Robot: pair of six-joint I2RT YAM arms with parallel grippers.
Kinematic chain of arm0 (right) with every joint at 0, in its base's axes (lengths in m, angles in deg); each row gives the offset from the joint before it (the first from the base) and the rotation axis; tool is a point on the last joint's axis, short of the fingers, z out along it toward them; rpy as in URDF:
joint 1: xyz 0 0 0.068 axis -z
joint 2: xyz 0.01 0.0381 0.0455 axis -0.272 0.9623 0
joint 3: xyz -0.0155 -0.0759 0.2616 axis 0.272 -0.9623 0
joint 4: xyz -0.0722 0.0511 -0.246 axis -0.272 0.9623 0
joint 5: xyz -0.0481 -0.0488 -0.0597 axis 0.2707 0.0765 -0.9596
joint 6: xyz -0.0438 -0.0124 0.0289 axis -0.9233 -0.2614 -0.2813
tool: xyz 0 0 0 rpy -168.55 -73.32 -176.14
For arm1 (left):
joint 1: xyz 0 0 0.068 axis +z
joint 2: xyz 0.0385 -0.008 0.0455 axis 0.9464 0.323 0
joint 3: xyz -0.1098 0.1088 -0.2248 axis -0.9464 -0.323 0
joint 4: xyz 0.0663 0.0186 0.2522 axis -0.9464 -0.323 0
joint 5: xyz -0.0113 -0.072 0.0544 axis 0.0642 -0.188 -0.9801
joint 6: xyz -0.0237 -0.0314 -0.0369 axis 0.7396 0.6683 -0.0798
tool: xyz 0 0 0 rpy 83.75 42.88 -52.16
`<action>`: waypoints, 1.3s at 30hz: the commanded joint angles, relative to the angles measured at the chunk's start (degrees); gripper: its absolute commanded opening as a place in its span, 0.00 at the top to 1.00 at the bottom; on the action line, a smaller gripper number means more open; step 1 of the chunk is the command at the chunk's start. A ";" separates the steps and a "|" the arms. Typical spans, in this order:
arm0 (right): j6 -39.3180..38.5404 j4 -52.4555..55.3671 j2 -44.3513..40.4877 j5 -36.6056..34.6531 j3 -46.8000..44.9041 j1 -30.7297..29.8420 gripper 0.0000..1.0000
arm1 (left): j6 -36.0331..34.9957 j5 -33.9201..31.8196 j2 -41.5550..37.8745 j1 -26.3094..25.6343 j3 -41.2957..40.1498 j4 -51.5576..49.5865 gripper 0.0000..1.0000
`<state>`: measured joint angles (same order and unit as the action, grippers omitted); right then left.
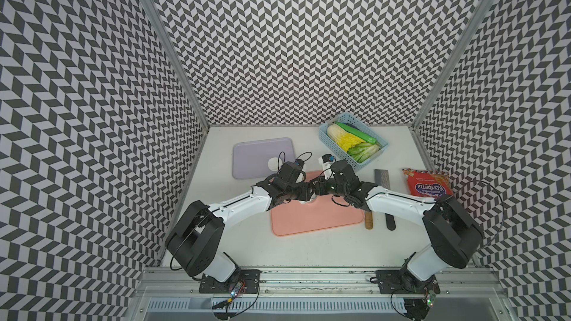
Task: Roll out the dumpling wrappers from the dough
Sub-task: Remove the dumpling wrapper from the work surface.
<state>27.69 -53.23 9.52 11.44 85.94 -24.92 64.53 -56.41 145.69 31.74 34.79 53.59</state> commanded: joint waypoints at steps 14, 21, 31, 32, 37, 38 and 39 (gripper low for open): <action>0.82 -3.66 -1.78 3.96 -1.36 -0.33 0.98 | -0.04 -1.43 3.09 -0.40 0.59 6.58 0.67; 0.72 -2.97 -1.96 4.05 -1.28 -0.34 0.81 | -0.10 -1.48 3.55 -0.48 0.69 6.59 0.94; 1.23 -0.36 -4.66 3.09 -2.33 1.06 0.57 | 0.09 -2.56 3.40 -0.48 0.17 5.42 1.00; 1.00 0.29 -4.86 3.08 -2.33 1.24 0.56 | 0.15 -2.77 3.32 -0.48 0.19 5.39 1.00; 0.16 3.66 -4.39 5.60 -1.90 2.39 0.53 | 0.26 -3.39 2.83 -0.48 0.15 5.34 1.00; 0.01 4.81 -4.10 5.94 -1.73 2.54 0.53 | 0.28 -3.50 2.67 -0.41 0.16 5.27 1.00; -0.16 5.76 -3.99 5.98 -1.71 2.72 0.53 | 0.30 -3.78 2.50 -0.40 0.07 5.21 1.00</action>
<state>28.65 -49.86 6.11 15.64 84.41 -22.80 64.62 -58.82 148.51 31.41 34.66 57.81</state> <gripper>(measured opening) 0.470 0.047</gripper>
